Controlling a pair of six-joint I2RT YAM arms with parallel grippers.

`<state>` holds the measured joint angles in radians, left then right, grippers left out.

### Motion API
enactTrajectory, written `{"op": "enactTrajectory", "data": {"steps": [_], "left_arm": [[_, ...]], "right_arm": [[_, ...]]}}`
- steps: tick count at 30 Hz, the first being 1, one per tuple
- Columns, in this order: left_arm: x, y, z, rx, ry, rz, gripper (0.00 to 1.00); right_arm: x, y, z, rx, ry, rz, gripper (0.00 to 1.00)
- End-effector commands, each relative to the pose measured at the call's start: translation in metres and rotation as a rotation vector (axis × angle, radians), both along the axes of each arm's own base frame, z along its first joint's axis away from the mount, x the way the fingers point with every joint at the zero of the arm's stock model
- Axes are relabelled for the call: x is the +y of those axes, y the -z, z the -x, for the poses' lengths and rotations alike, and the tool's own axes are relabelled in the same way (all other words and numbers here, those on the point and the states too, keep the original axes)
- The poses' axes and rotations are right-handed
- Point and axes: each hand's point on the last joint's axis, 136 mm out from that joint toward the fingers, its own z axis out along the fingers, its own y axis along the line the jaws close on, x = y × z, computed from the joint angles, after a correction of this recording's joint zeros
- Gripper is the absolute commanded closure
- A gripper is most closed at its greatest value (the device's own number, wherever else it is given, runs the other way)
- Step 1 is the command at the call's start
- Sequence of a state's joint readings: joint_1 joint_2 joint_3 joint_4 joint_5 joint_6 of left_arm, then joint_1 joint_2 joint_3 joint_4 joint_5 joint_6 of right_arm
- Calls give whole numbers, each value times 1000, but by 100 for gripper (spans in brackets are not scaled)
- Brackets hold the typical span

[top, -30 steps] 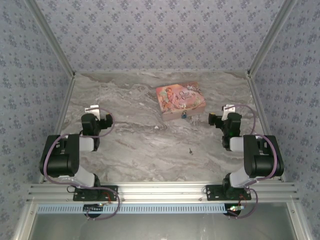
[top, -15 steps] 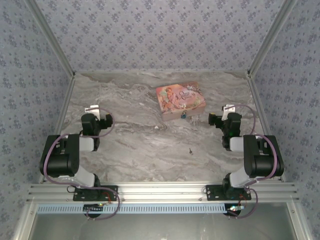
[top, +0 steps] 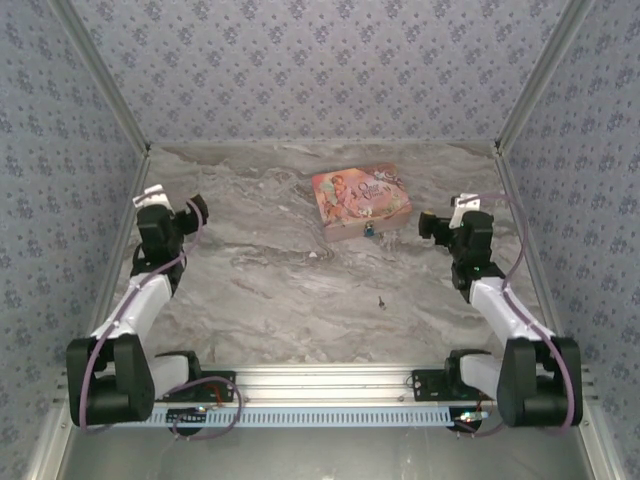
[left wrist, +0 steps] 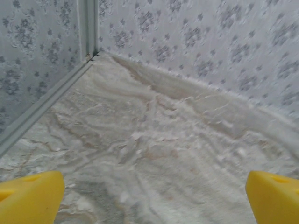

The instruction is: Unlock the padlock with the key

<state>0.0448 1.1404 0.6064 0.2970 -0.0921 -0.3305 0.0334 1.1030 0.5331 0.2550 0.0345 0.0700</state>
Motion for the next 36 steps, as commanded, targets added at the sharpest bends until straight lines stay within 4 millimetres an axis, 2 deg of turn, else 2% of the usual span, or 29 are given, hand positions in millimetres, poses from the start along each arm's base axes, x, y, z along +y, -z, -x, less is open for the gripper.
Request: {"op": "enactTrajectory", "data": {"steps": [1,5,13,17,21,24,27,32,36], "left_arm": [[-28,28,17,136,64,225,1],[-74,34,28,188,218,303,1],[-162,44,53,254,454,364,1],[-198,47,58,264,538,411,1],[-229,49,60,274,613,428,1],[-242,50,58,275,641,428,1],[-245,49,56,271,646,429,1],[-246,46,56,268,653,426,1],[-244,47,58,271,651,420,1]], "right_arm": [[16,18,35,170,12,-95,0],[36,22,66,250,9,-215,3],[91,70,135,612,-52,-423,17],[114,91,155,741,-69,-486,24],[129,106,159,809,-87,-463,28],[139,114,157,860,-128,-383,33],[141,126,156,934,-127,-260,41],[163,138,156,1014,-177,-203,47],[159,143,157,1034,-132,-144,50]]}}
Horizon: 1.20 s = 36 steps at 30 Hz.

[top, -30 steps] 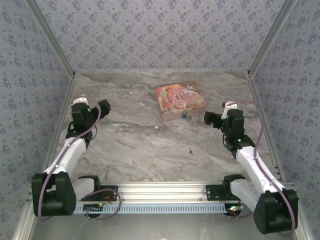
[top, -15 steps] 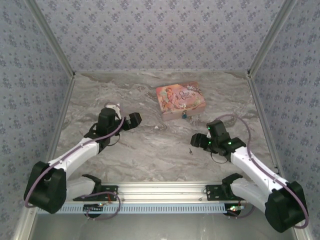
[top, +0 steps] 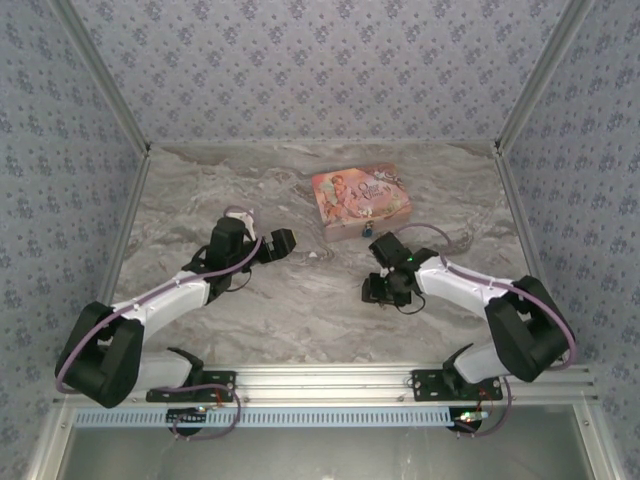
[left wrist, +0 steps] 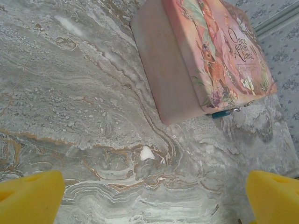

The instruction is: Unlock the padlock with the key

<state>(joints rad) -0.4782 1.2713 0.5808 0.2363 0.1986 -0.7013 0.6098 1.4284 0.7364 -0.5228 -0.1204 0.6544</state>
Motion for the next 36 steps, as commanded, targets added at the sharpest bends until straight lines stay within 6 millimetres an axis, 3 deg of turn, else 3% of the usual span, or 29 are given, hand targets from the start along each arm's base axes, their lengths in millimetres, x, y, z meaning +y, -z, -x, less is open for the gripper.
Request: {"op": "enactTrajectory", "data": {"steps": [1,10,28,36], "left_arm": [[-7,-25,-5,-55,18,37,1],[-7,-26,-5,-55,16,31,1],[-5,-26,-6,-47,7,14,1],[-5,-27,-6,-47,10,9,0]], "right_arm": [[-11,1,4,17,10,80,50],[-19,0,10,34,6,127,52],[-13,21,8,68,-24,165,73],[-13,21,8,64,-39,196,84]]}}
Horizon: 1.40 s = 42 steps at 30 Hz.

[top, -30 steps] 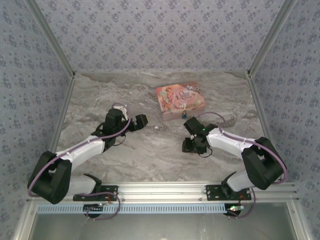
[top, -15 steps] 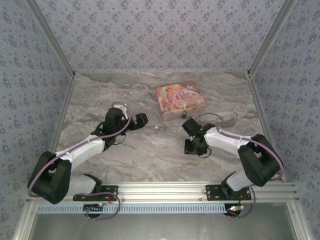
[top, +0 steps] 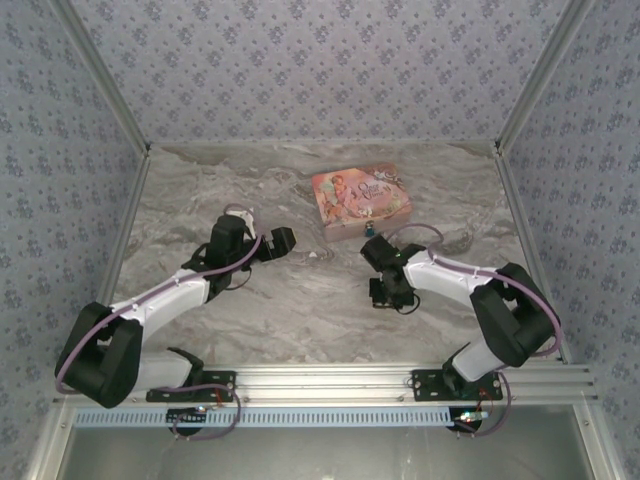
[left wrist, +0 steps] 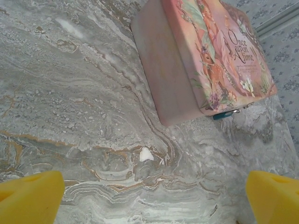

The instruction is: Unlock the padlock with the key

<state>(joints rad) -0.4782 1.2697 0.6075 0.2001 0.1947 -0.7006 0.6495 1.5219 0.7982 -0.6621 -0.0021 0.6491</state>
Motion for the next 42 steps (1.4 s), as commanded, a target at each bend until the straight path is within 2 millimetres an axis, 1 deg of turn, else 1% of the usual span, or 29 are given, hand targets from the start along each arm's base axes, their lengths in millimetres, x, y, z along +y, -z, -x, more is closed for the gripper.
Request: {"op": "enactTrajectory", "data": {"steps": [1,3,12,18,19,25,28,30,33,36,40,42], "left_arm": [[-4,-23,-4,-54,12,14,1],[-4,-22,-4,-52,12,14,1],[-3,-23,-4,-55,9,8,1],[-3,-27,-3,-59,9,19,1],[-3,-28,-2,-61,10,22,1],[-5,-37,0,-72,15,52,1],[-8,-45,2,-83,26,83,1],[-11,-51,3,-90,40,112,1],[-20,-67,5,-120,78,170,2],[-32,-85,8,-152,128,205,5],[-46,-113,11,-207,185,229,10],[-52,-127,12,-241,205,238,12]], "right_arm": [[7,7,-3,-4,-16,0,85],[7,6,-4,-8,-16,0,88],[11,-3,-9,-47,-27,-28,97],[13,-12,-12,-84,-27,-52,100],[18,-16,-18,-115,-26,-79,100],[33,-29,-28,-196,-16,-184,100],[43,-38,-35,-245,-6,-253,100],[50,-47,-41,-289,1,-308,100],[66,-70,-56,-398,17,-431,100],[82,-101,-74,-523,32,-557,100],[98,-148,-96,-690,34,-694,100],[106,-172,-104,-752,24,-748,100]]}}
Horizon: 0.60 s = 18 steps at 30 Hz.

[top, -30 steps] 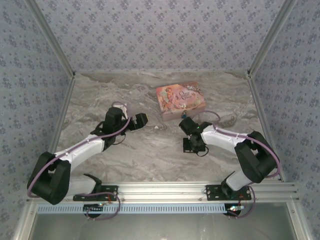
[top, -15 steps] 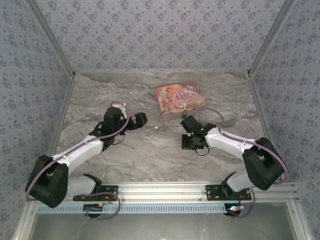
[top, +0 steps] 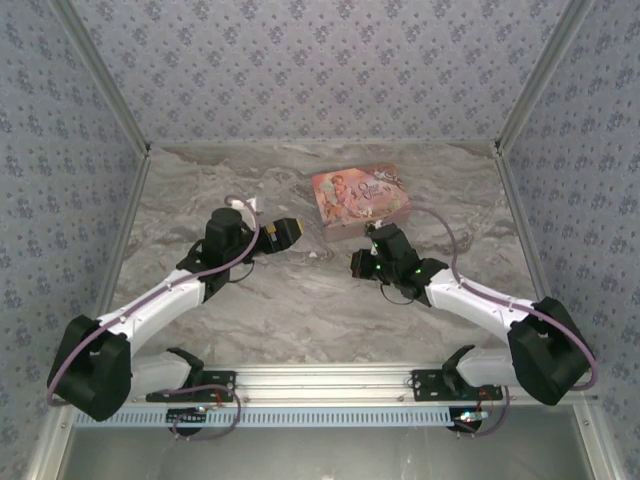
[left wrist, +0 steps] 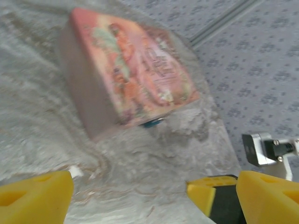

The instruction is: Unlock the padlock with the key

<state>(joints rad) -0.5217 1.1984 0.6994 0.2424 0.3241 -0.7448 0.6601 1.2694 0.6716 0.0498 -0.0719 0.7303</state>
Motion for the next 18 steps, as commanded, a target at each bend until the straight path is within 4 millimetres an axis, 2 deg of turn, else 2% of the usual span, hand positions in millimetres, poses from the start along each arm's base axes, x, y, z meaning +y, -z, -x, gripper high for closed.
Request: {"op": "enactTrajectory", "data": {"steps": [1,4,8,11,18], "left_arm": [[-17,-54,3,-132,64,72,13],[-25,-73,4,-172,87,84,17],[-39,-87,7,-211,123,79,22],[-47,-91,8,-217,138,77,27],[-58,-90,9,-213,159,77,43]], "right_arm": [[24,-67,-21,-184,-12,-179,100],[35,-97,-25,-242,-44,-229,100],[47,-124,-21,-289,-85,-280,100],[53,-135,-17,-307,-101,-305,100],[60,-141,-10,-303,-120,-336,100]]}}
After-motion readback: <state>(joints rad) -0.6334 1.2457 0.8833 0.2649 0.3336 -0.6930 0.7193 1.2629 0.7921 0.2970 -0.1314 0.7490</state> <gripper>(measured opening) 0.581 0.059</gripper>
